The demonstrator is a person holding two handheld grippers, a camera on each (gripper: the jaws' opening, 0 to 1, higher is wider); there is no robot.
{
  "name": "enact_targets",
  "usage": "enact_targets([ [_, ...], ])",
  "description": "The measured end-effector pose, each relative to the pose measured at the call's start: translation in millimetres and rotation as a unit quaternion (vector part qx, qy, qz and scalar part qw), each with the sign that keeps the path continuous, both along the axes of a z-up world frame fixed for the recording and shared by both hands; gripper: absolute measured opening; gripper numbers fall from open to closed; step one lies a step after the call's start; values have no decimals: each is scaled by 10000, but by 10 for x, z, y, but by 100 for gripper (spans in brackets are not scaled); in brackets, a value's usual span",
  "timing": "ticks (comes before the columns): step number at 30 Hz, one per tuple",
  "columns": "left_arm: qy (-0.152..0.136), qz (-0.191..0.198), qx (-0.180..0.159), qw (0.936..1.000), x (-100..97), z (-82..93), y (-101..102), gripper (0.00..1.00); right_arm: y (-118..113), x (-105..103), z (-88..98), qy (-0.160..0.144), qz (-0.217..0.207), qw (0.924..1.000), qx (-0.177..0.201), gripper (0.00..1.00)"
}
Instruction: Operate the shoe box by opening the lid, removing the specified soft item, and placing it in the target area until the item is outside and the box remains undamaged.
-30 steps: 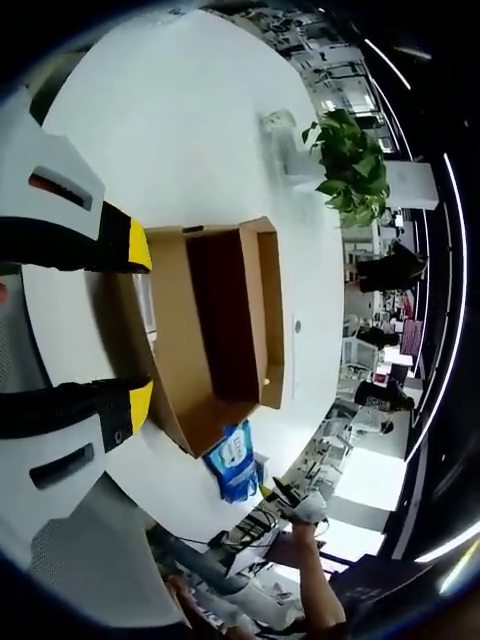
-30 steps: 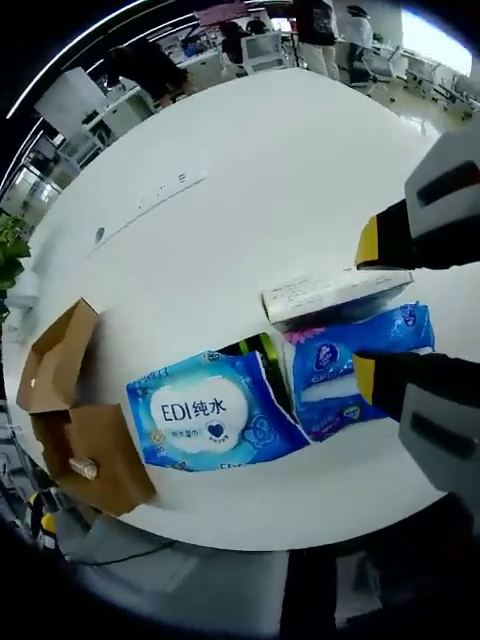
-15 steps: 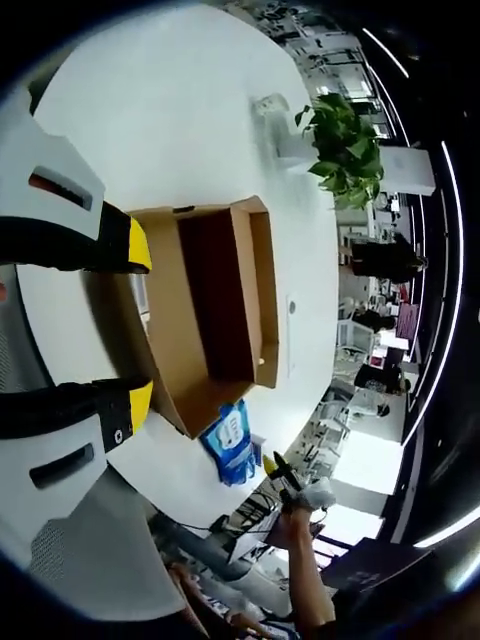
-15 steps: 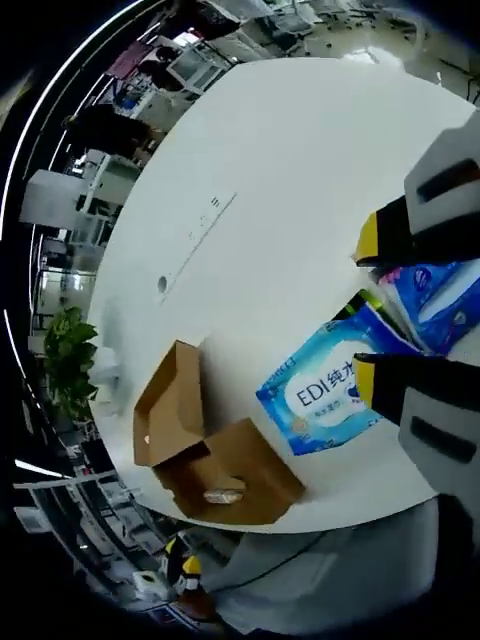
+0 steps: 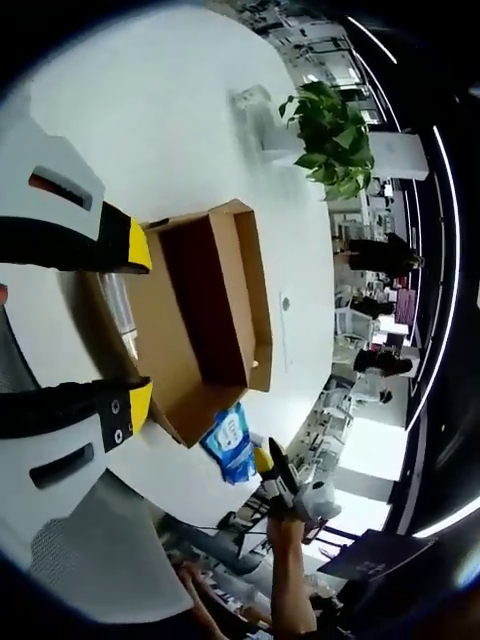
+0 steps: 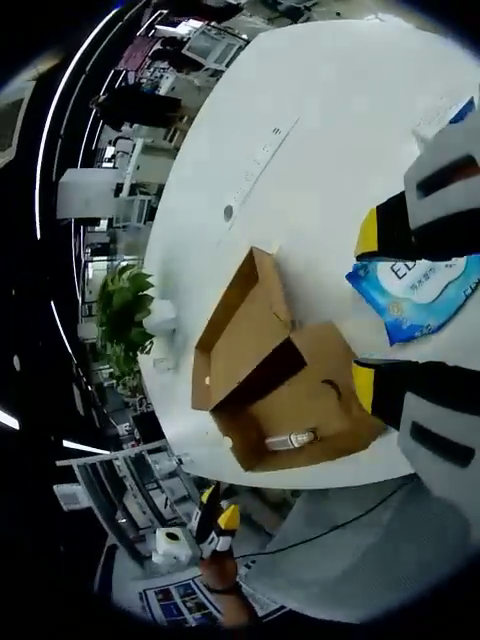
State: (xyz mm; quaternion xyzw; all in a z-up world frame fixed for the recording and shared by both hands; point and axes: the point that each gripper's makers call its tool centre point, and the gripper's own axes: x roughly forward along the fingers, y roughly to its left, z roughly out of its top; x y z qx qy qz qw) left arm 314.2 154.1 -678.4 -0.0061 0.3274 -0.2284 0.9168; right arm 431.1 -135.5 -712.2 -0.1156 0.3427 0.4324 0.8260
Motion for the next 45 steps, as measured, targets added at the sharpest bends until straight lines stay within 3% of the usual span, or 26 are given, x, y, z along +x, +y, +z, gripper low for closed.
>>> enact_targets([
  [7, 31, -563, 327, 9979, 88, -55, -8, 42, 379, -256, 108, -86, 103, 9995, 303, 38],
  [16, 232, -1483, 948, 9841, 159, -233, 70, 43, 635, -562, 90, -62, 201, 9986, 483, 40],
  [20, 322, -1714, 1026, 9793, 246, -303, 88, 43, 744, -690, 122, -91, 255, 9978, 599, 41],
  [25, 553, -2041, 1258, 9692, 377, -507, 81, 41, 844, -815, 142, -96, 248, 9974, 675, 42],
  [28, 808, -2358, 1671, 9539, 410, -710, 108, 42, 924, -878, 145, -41, 205, 9967, 784, 44],
  [31, 921, -2625, 1832, 9429, 418, -828, 56, 43, 986, -955, 150, -54, 190, 9965, 809, 44],
  [35, 974, -2878, 1889, 9338, 438, -919, -27, 44, 1005, -1003, 148, -108, 202, 9967, 774, 44],
  [42, 1133, -3118, 1856, 9249, 539, -1086, -113, 45, 1009, -1022, 157, -97, 112, 9963, 848, 44],
  [45, 1173, -3346, 1903, 9155, 556, -1134, -147, 46, 1000, -1019, 163, -85, 66, 9960, 884, 44],
])
